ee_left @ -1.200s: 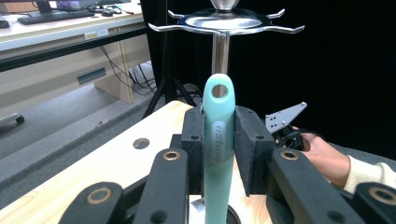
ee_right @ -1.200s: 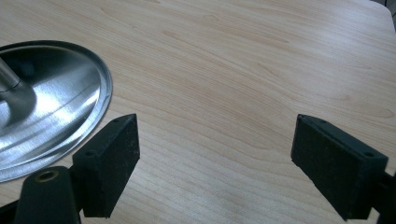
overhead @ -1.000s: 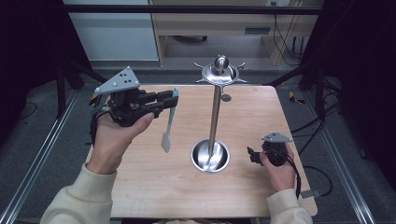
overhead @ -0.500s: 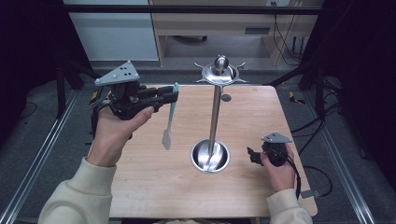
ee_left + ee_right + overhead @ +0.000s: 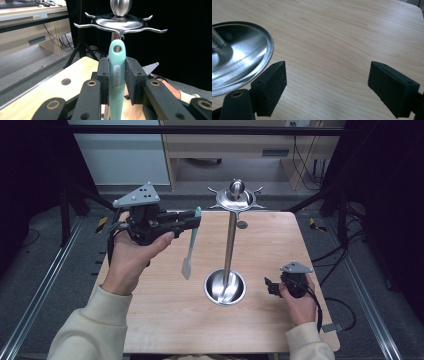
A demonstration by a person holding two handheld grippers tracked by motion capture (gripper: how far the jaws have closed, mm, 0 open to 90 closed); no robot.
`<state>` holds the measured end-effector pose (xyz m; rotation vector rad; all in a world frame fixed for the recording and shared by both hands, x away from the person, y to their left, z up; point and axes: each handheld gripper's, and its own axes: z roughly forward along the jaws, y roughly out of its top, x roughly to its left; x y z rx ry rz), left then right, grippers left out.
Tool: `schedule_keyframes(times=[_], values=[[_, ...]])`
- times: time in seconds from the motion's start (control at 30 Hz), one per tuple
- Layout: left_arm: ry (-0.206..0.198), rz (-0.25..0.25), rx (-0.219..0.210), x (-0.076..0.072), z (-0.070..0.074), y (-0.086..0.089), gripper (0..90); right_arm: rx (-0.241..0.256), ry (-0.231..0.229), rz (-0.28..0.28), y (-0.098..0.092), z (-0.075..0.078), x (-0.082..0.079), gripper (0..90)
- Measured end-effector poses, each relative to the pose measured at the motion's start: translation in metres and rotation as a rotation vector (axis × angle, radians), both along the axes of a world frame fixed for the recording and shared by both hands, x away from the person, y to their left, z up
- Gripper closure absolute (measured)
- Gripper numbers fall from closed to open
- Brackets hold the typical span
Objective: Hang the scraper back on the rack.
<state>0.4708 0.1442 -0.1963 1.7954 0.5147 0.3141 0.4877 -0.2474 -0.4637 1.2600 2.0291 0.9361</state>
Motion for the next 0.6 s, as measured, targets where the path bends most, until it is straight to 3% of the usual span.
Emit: schedule_keyframes(times=[0.6], values=[[0.008, -0.021, 0.017, 0.006, 0.005, -0.012, 74.4, 0.007, 0.000, 0.002, -0.002, 0.001, 0.000, 15.6]])
